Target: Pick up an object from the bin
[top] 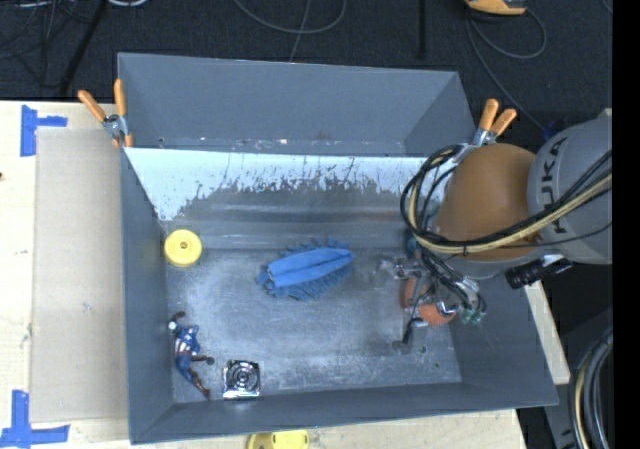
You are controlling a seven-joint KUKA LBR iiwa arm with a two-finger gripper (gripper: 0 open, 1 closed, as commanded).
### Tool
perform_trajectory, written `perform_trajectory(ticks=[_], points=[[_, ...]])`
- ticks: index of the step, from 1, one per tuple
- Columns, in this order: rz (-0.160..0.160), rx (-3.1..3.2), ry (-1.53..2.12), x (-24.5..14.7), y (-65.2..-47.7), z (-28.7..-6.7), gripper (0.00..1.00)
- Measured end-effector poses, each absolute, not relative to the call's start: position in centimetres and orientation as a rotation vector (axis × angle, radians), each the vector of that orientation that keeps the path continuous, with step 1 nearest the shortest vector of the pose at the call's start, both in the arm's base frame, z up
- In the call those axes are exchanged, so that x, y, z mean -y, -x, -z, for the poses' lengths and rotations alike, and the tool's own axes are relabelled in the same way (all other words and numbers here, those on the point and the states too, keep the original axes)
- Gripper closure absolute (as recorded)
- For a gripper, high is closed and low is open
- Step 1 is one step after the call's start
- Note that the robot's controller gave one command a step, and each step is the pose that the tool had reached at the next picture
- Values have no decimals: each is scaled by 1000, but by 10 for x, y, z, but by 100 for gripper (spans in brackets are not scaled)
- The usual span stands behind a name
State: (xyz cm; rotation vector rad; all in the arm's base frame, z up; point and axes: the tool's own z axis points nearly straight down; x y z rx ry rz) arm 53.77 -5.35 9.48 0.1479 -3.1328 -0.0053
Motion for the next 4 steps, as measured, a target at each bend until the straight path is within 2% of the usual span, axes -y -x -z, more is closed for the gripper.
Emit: perform_trajectory(ticks=[1,2,3,4], points=[[-2,3146,-125,92,-587,-84,0],[-2,3139,-125,51,-587,-75,0],[1,3135,-226,7,-618,-72,0],[0,3122,-351,-20,-606,-70,0]])
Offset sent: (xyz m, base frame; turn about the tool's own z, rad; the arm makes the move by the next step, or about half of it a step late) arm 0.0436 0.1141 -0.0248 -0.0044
